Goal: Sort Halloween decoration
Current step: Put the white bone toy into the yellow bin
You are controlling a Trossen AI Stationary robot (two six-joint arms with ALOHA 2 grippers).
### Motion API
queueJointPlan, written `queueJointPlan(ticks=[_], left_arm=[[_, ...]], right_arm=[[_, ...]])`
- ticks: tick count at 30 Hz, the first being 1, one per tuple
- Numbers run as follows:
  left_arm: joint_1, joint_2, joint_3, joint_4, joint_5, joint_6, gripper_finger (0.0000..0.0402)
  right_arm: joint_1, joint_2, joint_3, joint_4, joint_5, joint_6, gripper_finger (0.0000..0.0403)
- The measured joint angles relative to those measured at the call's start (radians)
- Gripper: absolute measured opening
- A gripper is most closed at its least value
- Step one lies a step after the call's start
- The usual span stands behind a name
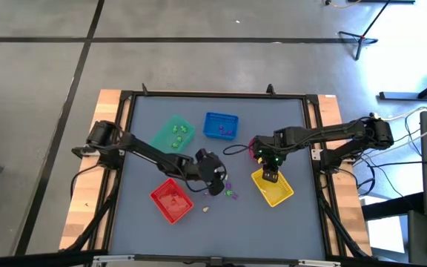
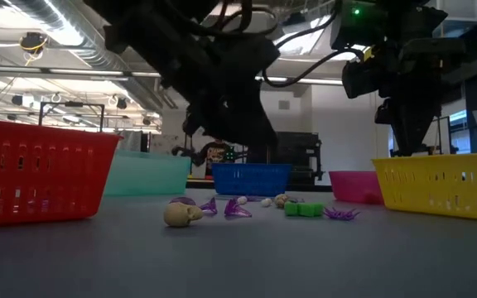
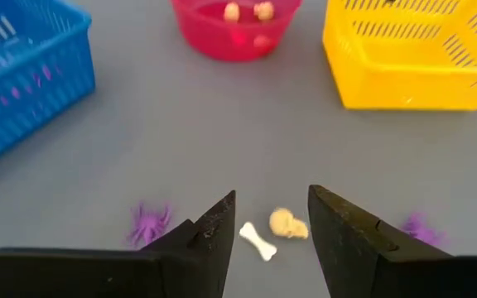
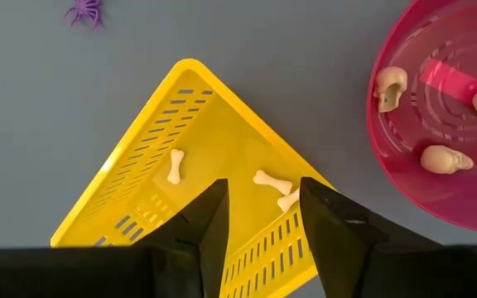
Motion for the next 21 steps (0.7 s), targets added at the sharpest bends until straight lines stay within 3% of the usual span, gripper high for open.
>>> queueJointPlan(ticks=[21], left_arm=[[-0.001,0.106,0.0,-0.092,-0.009,-0.02,0.0136]], right_arm=[[0.0,0.0,0.0,0.025,0.004,0.0,0.0147]])
